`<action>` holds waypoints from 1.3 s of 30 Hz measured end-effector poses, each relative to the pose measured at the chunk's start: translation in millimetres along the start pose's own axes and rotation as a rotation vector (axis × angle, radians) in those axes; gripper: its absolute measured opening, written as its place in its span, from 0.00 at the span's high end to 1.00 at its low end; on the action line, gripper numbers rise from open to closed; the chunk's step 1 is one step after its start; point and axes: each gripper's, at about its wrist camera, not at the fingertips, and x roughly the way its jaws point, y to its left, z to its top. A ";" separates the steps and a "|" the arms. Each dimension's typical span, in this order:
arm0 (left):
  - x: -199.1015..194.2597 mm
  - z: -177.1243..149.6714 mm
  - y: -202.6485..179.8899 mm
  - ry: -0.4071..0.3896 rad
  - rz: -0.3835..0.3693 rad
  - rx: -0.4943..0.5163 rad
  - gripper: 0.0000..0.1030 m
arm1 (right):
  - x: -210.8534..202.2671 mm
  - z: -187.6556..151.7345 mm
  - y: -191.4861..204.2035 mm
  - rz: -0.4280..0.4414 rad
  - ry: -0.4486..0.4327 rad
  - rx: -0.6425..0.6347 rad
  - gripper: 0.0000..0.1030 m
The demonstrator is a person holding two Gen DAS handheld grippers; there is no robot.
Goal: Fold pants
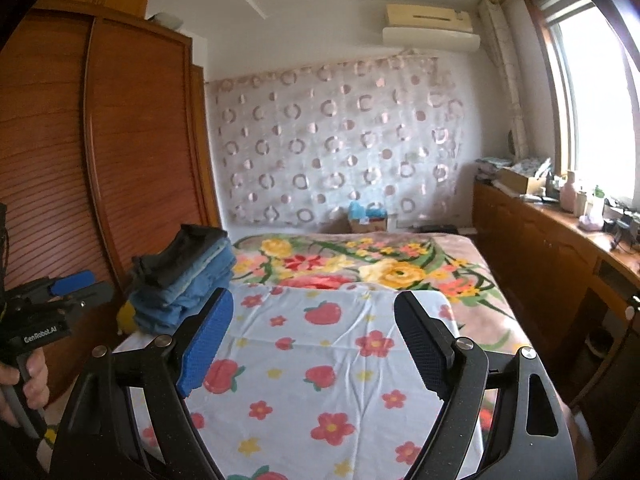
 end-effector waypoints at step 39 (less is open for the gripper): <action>-7.2 -0.7 -2.0 -0.006 0.009 0.004 0.48 | -8.2 -6.0 4.2 -0.013 -0.003 -0.004 0.18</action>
